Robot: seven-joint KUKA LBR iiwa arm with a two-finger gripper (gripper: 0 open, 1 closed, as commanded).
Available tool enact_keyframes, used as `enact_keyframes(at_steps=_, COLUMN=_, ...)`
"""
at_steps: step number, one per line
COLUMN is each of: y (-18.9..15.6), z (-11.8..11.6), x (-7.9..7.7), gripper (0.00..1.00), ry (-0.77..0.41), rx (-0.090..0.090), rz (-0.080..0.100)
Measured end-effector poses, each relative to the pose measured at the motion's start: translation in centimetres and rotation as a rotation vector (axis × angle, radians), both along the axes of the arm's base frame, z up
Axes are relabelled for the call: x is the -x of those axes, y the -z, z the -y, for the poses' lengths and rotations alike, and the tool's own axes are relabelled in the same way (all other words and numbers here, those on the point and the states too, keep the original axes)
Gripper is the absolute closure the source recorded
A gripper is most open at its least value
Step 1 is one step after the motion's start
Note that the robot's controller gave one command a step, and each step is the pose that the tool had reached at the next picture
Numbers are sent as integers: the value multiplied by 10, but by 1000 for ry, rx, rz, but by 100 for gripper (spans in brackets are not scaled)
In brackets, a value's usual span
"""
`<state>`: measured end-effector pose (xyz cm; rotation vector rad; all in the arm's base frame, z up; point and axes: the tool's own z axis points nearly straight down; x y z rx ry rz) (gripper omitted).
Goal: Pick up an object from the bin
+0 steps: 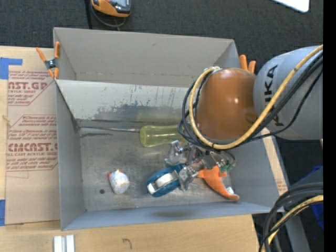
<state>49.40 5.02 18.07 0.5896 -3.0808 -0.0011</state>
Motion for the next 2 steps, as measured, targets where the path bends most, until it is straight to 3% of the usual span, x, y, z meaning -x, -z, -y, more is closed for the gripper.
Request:
enact_keyframes(at_steps=1, y=0, z=0, x=0, gripper=100, ry=0, rx=0, rz=0)
enact_keyframes(at_steps=2, y=-59, z=9, x=5, gripper=100, ry=1, rx=0, rz=3)
